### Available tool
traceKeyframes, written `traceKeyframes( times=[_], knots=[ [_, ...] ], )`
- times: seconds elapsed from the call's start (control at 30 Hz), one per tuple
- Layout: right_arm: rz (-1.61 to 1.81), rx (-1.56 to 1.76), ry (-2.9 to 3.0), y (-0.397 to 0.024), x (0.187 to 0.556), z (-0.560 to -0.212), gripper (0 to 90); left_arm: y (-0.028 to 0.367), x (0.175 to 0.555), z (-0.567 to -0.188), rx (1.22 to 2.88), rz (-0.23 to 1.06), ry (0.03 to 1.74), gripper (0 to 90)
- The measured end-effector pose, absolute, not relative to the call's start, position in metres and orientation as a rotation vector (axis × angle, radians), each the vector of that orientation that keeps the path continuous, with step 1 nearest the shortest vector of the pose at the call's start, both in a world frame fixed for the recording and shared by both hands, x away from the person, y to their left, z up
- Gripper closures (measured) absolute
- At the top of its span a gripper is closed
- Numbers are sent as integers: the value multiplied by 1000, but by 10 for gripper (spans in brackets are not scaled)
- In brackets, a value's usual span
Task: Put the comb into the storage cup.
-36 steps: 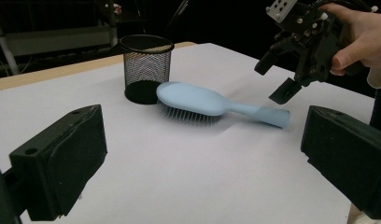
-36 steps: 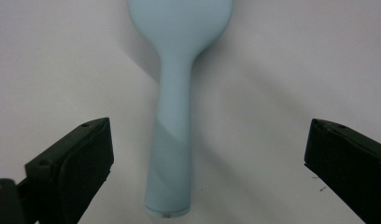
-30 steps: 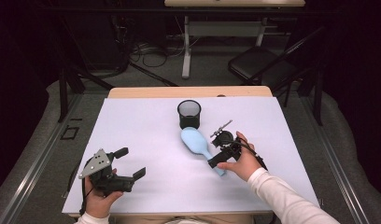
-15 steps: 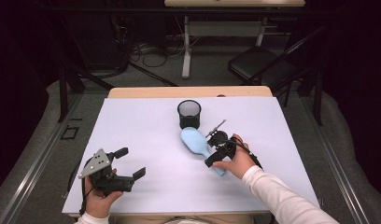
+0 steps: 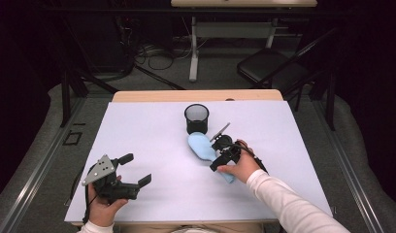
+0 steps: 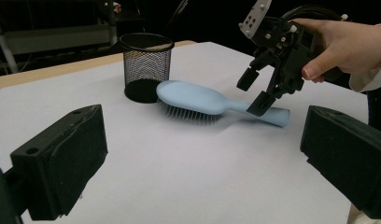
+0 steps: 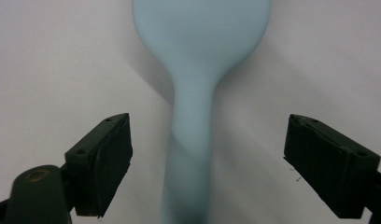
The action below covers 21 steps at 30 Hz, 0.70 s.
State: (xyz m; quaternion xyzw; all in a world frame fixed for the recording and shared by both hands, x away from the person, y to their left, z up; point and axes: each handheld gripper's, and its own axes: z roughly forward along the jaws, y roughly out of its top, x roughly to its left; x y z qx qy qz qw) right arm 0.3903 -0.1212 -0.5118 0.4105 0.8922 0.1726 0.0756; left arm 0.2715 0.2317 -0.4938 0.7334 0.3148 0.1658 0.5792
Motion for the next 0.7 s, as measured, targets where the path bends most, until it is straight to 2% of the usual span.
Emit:
traceKeyframes(
  times=[0.27,0.37,0.7],
  knots=[
    [500,1273,2677,-116,395,-514,175,232,272,-494,1713,385,733,8],
    [514,1259,2679,-114,399,-516,213,232,272,-494,1714,384,733,8],
    [512,1286,2677,-111,403,-519,231,233,272,-494,1712,382,732,8]
  ],
)
